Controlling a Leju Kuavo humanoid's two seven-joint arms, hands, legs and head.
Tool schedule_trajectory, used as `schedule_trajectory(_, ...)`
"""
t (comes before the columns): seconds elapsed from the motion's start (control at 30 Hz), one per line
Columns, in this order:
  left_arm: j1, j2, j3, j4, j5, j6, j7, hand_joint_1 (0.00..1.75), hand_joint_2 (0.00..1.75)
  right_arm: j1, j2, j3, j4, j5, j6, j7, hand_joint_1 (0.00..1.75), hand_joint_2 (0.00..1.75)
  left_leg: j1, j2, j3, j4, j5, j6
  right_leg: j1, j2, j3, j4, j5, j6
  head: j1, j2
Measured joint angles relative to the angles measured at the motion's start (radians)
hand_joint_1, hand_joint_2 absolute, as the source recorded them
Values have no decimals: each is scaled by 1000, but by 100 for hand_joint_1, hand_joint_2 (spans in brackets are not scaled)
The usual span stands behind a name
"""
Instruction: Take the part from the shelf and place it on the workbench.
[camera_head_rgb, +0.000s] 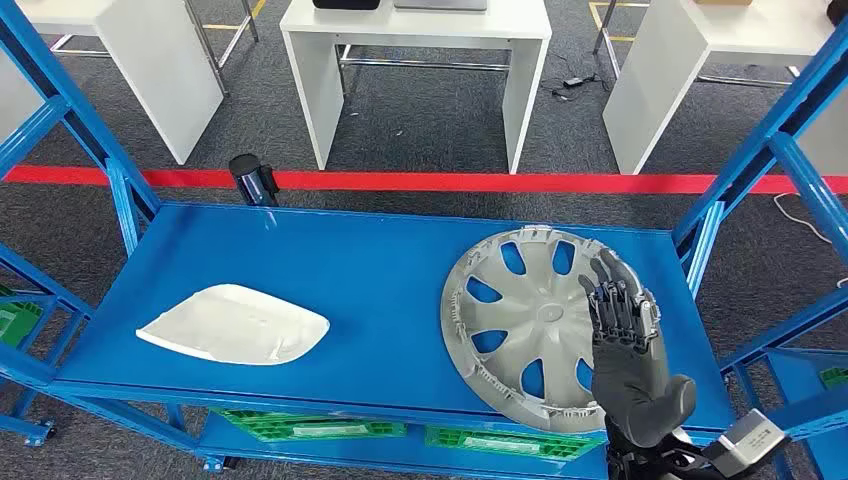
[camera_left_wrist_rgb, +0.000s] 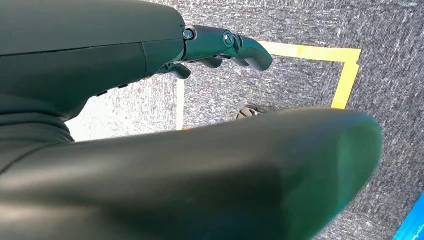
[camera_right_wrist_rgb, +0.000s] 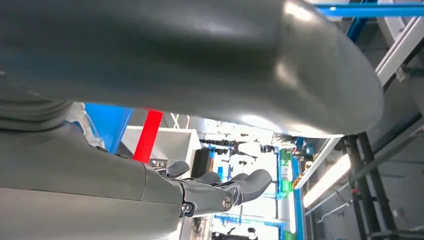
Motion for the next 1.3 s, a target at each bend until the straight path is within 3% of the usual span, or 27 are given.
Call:
schedule_trajectory(0.07,0,0,0,0,0,0,0,0,0,0,0,0,0,0,0,0,0,0,1,-1,8,0,-6,-2,-2,0,18,-58,49,0,1,0)
schedule_trajectory(0.1,1,-1,0,0,0,0,0,0,0,0,0,0,0,0,0,0,0,0,1,-1,17,1,-12,-4,-3,-1,41,-123,98,-1,2,0)
schedule_trajectory(0.17,-1,-1,0,0,0,0,0,0,0,-1,0,0,0,0,0,0,0,0,-1,-3,26,3,-23,-14,-1,-2,87,-239,152,-6,6,0)
schedule_trajectory(0.23,-1,0,0,0,0,0,0,0,0,-1,0,0,0,0,0,0,0,0,-5,-3,27,4,-30,-18,1,0,103,-277,154,-14,6,0)
schedule_trajectory(0.37,-1,3,0,0,0,0,0,0,0,0,1,0,0,0,0,0,0,0,-11,-2,39,-5,-32,-6,-5,2,111,-292,157,-16,-3,0)
schedule_trajectory(0.43,-2,4,0,0,0,0,0,0,0,0,2,0,-2,0,0,0,0,0,-11,0,64,-47,-15,4,-5,1,126,-309,161,-14,-9,0)
schedule_trajectory(0.5,-2,3,0,0,0,0,0,0,0,-2,3,0,-5,0,0,-1,0,0,-1,5,100,-105,9,8,-3,1,121,-282,144,-10,-11,0)
schedule_trajectory(0.6,-2,2,0,0,0,0,0,0,0,-1,3,0,-5,0,0,0,0,0,17,8,121,-129,15,-7,-14,1,31,-119,76,9,-6,0)
schedule_trajectory(0.63,-1,0,0,0,0,0,0,0,0,0,3,0,-5,0,0,0,0,0,23,8,123,-126,10,-16,-21,1,7,-84,72,19,-6,0)
schedule_trajectory(0.67,0,-2,0,0,0,0,0,0,0,0,3,0,-5,0,0,0,0,0,32,7,125,-120,3,-26,-29,0,0,-84,87,29,-5,0)
schedule_trajectory(0.77,0,-2,0,0,0,0,0,0,0,0,3,0,-4,0,0,1,0,0,60,3,123,-76,-35,-69,-52,-3,62,-228,172,67,1,0)
schedule_trajectory(0.8,-1,0,0,0,0,0,0,0,0,0,3,0,-3,0,0,1,0,0,63,2,118,-59,-51,-83,-55,0,76,-254,177,63,7,0)
schedule_trajectory(0.83,-1,1,0,0,0,0,0,0,0,1,3,0,-3,0,0,2,0,0,64,0,114,-47,-63,-93,-54,3,77,-256,168,52,8,0)
schedule_trajectory(0.9,-2,0,0,0,0,0,0,0,0,2,2,-1,-3,0,0,1,0,0,64,-1,115,-44,-72,-102,-48,7,70,-236,150,15,1,0)
schedule_trajectory(0.93,-2,0,0,0,0,0,0,0,0,3,2,-2,-3,0,0,1,0,0,66,-1,118,-43,-75,-103,-45,6,70,-233,146,4,-8,0)
schedule_trajectory(1.0,-3,0,0,0,0,0,0,0,0,3,3,-2,-3,0,0,0,0,0,65,1,96,9,-103,-98,-40,5,74,-233,142,-11,-19,0)
schedule_trajectory(1.1,-3,1,0,0,0,0,0,0,0,4,3,-2,-3,0,0,0,0,0,45,3,-24,226,-192,-79,-29,2,80,-236,136,-24,-30,0)
schedule_trajectory(1.13,-2,1,0,0,0,0,0,0,0,4,3,-2,-3,0,0,0,0,0,37,3,-60,279,-201,-71,-24,2,82,-237,134,-27,-32,0)
schedule_trajectory(1.17,-1,1,0,0,0,0,0,0,0,4,4,-2,-3,0,0,0,0,0,29,3,-79,296,-189,-60,-18,3,86,-237,131,-31,-33,0)
schedule_trajectory(1.2,0,1,0,0,0,0,0,0,0,4,4,-2,-3,0,0,0,0,0,21,3,-79,273,-157,-47,-13,3,91,-237,128,-35,-33,0)
schedule_trajectory(1.27,0,2,0,0,0,0,0,0,0,3,4,-2,-3,0,0,0,0,0,4,2,-41,153,-72,-17,-6,4,103,-238,123,-38,-34,0)
schedule_trajectory(1.3,-1,2,0,0,0,0,0,0,0,3,4,-2,-3,0,0,0,0,0,-3,1,-21,94,-45,-6,-3,6,107,-239,121,-37,-34,0)
